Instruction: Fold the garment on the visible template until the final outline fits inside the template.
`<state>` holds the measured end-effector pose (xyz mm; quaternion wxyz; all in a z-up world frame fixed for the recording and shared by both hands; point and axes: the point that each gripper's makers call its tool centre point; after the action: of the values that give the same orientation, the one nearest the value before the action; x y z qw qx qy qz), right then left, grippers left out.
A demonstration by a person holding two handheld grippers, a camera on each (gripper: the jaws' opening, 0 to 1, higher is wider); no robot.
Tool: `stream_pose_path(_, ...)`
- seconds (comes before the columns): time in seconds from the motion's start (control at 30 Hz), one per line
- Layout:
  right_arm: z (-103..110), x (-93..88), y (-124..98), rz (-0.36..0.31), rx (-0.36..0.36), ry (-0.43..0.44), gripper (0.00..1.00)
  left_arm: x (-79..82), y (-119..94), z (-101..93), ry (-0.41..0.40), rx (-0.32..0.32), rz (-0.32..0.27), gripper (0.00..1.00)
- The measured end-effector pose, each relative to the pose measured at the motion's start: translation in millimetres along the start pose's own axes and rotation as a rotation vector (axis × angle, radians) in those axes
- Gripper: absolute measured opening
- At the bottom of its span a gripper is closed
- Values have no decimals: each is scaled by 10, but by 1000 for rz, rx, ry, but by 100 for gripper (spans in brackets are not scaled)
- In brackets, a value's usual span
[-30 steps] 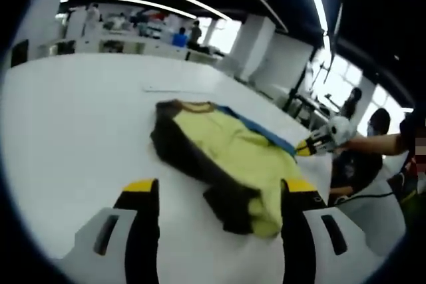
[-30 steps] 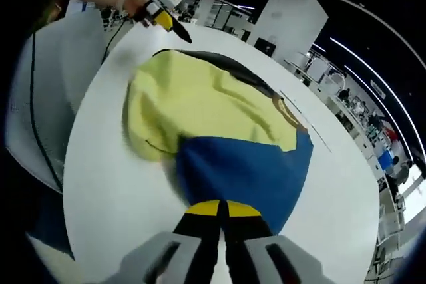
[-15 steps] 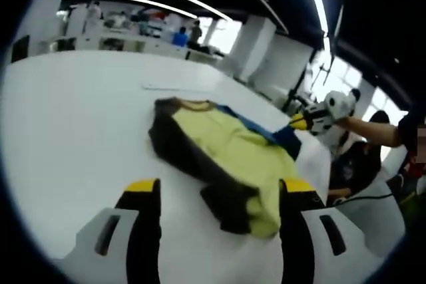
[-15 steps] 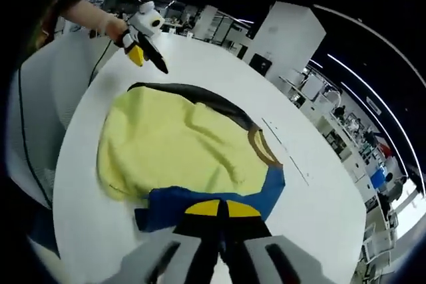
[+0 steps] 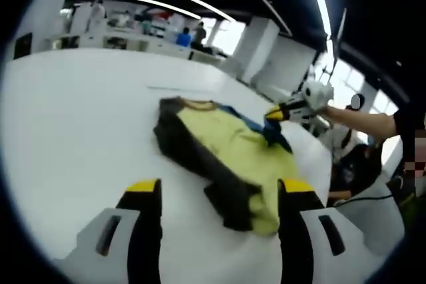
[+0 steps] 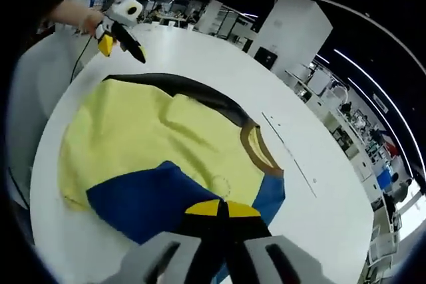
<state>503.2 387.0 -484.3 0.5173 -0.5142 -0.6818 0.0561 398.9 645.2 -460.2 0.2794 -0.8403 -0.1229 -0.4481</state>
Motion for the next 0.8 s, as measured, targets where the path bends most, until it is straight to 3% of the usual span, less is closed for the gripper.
stream_pose_path(0.23, 48, -111, 244, 39, 28, 38, 0, 32, 6, 6, -8, 5, -10, 66)
stream_pose_path(0.63, 54, -133, 250, 45, 37, 39, 0, 61, -7, 5, -9, 5, -18, 66)
stream_pose_path(0.73, 62, -121, 240, 43, 51, 107, 0, 56, -17, 1, -9, 8, -18, 66)
stream_pose_path(0.8, 50, -108, 221, 36, 44, 115, 7, 56, -26, -4, -10, 8, -20, 66)
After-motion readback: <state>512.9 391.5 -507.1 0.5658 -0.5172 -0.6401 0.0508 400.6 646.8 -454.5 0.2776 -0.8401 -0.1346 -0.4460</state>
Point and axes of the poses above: the point that each gripper's makers call its tool centre point, and the gripper's own axes: y roughly forward along the fingers, z roughly to its left, x roughly out of its top, and after that the axes turned 8 degrees about -x, right-handed
